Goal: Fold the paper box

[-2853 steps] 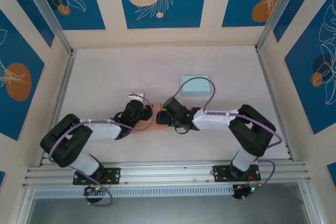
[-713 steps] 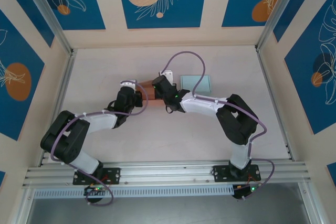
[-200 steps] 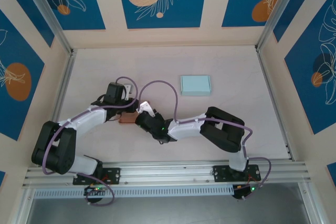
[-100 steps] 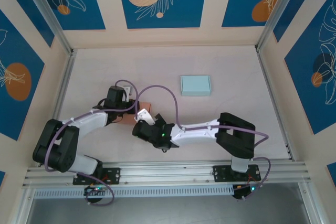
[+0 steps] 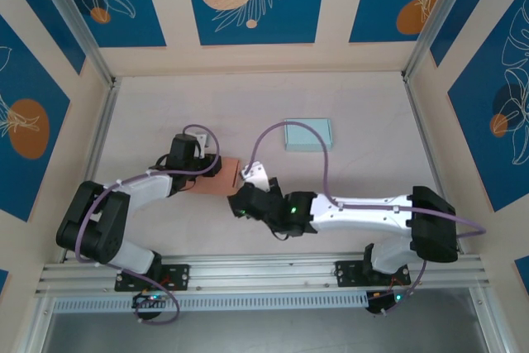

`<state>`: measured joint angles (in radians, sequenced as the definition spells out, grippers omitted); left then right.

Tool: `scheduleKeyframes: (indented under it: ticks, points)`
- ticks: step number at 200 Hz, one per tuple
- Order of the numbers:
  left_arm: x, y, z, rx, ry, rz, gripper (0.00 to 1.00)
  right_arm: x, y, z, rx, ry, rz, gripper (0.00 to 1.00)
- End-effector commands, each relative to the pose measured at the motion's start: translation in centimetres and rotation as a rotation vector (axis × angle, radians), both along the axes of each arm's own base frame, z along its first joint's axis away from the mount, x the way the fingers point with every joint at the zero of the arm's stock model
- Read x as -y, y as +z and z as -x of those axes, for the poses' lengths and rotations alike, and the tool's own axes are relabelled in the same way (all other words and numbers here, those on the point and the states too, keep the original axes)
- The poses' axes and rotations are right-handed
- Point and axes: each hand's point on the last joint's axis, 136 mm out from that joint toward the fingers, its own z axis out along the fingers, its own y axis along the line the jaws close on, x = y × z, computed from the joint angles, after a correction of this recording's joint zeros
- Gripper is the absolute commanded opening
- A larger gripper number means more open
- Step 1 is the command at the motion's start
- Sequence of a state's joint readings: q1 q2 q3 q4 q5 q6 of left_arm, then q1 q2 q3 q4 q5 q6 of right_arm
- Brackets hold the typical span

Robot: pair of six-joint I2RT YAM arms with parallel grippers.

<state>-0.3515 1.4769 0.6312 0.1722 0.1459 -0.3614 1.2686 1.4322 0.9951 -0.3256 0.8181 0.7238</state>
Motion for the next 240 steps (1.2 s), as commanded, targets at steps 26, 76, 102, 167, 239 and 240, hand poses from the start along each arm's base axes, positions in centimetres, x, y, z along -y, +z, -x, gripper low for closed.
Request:
scheduleKeyframes:
  ticks: [26, 76, 102, 167, 239, 240]
  points:
    - [-0.3, -1.5, 0.8, -0.06, 0.015, -0.013, 0.33, -0.8, -1.4, -2.5, -0.275, -0.072, -0.194, 0.92]
    - [-0.2, -1.3, 0.9, -0.062, 0.019, 0.001, 0.33, -2.7, -3.1, -5.3, -0.386, -0.045, -0.146, 0.99]
    - [-0.4, -0.9, 1.0, -0.054, 0.024, -0.004, 0.33, -3.9, -5.0, -5.8, -0.433, -0.024, -0.129, 0.99]
    - [-0.9, 2.0, 1.3, -0.018, 0.037, -0.012, 0.56, -4.4, -10.1, -5.9, -0.511, -0.05, -0.001, 0.76]
    - [-7.8, 3.4, 2.0, 0.004, 0.179, -0.387, 0.75, -4.4, -7.9, -4.1, -0.471, -0.022, 0.038, 0.75]
    - [-7.7, 3.4, 2.0, 0.004, 0.178, -0.386, 0.75, -4.4, -7.8, -4.1, -0.47, -0.021, 0.036, 0.75]
